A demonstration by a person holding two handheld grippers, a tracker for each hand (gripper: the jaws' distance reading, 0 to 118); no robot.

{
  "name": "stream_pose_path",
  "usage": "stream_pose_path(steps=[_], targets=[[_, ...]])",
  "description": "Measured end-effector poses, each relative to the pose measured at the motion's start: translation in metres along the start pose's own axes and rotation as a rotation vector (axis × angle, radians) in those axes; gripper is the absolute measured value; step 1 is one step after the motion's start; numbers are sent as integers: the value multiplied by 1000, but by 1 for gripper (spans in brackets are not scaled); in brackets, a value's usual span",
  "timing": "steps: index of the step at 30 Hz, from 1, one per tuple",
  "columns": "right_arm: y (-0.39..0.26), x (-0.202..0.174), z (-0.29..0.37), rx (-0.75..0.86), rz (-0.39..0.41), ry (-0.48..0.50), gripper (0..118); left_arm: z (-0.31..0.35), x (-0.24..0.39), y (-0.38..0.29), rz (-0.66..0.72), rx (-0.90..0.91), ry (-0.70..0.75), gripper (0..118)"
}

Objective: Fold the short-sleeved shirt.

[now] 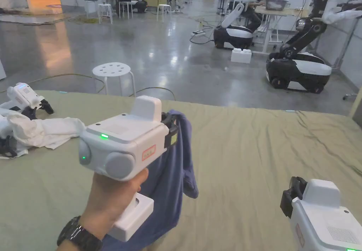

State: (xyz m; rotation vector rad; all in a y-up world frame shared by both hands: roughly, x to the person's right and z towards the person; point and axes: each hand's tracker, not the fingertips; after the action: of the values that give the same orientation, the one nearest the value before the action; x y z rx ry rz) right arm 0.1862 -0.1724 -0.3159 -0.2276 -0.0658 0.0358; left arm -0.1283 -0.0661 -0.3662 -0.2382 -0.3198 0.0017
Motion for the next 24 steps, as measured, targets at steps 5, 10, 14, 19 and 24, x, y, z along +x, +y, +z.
stream_pose_path(steps=[5,10,14,19,24], targets=[[-9,26,7,-18,-24,-51,4,-49,75,-46,-9,-134,-155,0],[-21,44,11,-49,-37,-83,4,-73,123,-108,-9,-277,-237,0],[-29,49,10,-77,-36,-89,4,-77,136,-149,2,-349,-243,10],[-31,44,9,-94,-33,-72,4,-60,121,-160,-9,-355,-207,78],[-22,26,8,-73,-26,-26,4,-30,70,-133,48,-218,-128,78]])
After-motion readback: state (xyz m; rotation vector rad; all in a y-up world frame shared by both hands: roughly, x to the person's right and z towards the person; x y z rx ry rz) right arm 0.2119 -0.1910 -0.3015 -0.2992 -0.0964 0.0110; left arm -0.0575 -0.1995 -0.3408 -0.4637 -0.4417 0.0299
